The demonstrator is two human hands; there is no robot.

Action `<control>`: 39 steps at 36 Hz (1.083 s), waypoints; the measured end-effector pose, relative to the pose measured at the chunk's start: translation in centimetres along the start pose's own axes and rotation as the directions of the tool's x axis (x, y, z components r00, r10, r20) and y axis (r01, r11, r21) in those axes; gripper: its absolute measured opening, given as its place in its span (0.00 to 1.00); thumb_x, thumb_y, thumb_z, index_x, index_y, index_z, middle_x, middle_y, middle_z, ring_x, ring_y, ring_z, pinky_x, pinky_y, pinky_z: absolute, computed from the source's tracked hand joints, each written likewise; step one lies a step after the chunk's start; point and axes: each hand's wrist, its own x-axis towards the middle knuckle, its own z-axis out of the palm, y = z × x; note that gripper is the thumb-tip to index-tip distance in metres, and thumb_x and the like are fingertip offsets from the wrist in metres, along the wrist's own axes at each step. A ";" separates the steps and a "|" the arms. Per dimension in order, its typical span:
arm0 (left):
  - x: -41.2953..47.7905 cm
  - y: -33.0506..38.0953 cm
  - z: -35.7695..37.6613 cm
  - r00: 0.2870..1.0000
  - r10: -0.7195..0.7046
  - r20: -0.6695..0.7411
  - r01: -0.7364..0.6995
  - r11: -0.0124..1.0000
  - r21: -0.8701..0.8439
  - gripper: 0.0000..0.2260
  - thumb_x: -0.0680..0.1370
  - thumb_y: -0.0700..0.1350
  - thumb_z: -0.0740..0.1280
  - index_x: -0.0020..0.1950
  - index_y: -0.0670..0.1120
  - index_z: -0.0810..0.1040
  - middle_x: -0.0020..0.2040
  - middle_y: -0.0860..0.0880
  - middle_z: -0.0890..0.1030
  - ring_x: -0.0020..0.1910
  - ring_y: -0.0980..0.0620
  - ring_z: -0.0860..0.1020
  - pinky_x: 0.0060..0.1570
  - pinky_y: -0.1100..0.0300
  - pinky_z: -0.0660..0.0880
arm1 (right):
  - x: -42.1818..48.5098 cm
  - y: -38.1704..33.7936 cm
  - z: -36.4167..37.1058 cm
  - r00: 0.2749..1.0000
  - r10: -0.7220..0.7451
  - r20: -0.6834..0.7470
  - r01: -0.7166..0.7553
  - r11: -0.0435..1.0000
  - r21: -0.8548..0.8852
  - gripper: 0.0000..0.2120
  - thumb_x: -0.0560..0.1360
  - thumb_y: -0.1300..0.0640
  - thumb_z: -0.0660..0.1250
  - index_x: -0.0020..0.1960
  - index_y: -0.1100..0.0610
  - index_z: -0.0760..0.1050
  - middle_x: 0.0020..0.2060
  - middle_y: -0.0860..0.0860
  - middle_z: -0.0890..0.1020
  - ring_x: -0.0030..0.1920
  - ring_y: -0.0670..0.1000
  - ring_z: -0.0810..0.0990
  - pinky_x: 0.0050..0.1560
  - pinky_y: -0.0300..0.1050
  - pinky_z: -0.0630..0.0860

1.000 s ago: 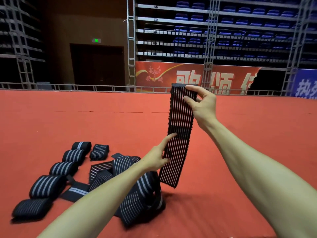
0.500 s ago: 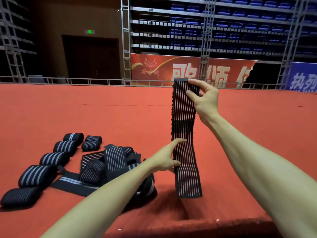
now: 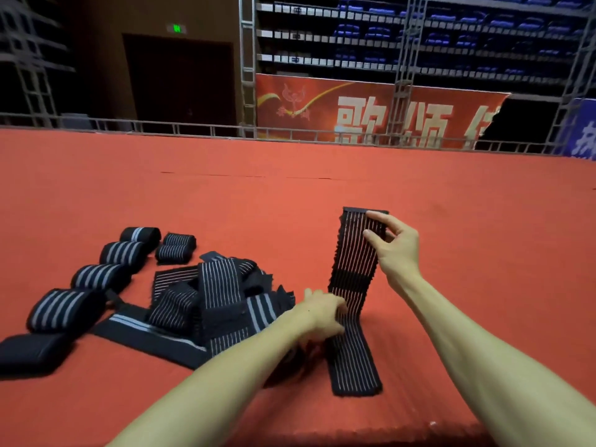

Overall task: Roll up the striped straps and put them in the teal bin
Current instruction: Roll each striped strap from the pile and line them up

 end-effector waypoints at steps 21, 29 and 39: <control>-5.3 -21.2 -7.5 0.775 -0.613 -0.154 0.551 0.775 -0.311 0.23 0.82 0.59 0.58 0.66 0.42 0.70 0.65 0.40 0.76 0.64 0.40 0.74 0.61 0.52 0.71 | -1.5 2.4 5.1 0.994 0.032 0.106 -0.040 0.996 0.074 0.17 0.73 0.69 0.72 0.53 0.48 0.81 0.50 0.44 0.84 0.54 0.48 0.82 0.63 0.56 0.76; -5.8 -20.6 -7.5 0.713 -0.619 -0.329 0.373 0.732 -0.571 0.12 0.75 0.40 0.74 0.57 0.44 0.77 0.60 0.40 0.80 0.59 0.44 0.78 0.50 0.58 0.72 | -2.1 1.6 4.6 0.995 0.014 0.102 -0.021 0.997 0.069 0.19 0.72 0.70 0.72 0.52 0.47 0.81 0.48 0.38 0.82 0.49 0.36 0.81 0.62 0.51 0.77; -9.0 -18.1 -9.2 0.854 -0.520 -0.026 0.241 0.439 -0.866 0.29 0.73 0.27 0.61 0.72 0.47 0.68 0.34 0.46 0.74 0.21 0.57 0.67 0.18 0.66 0.63 | -2.3 1.3 4.7 0.995 0.012 0.100 -0.019 0.998 0.064 0.19 0.73 0.69 0.72 0.51 0.45 0.81 0.49 0.39 0.83 0.53 0.45 0.82 0.63 0.56 0.76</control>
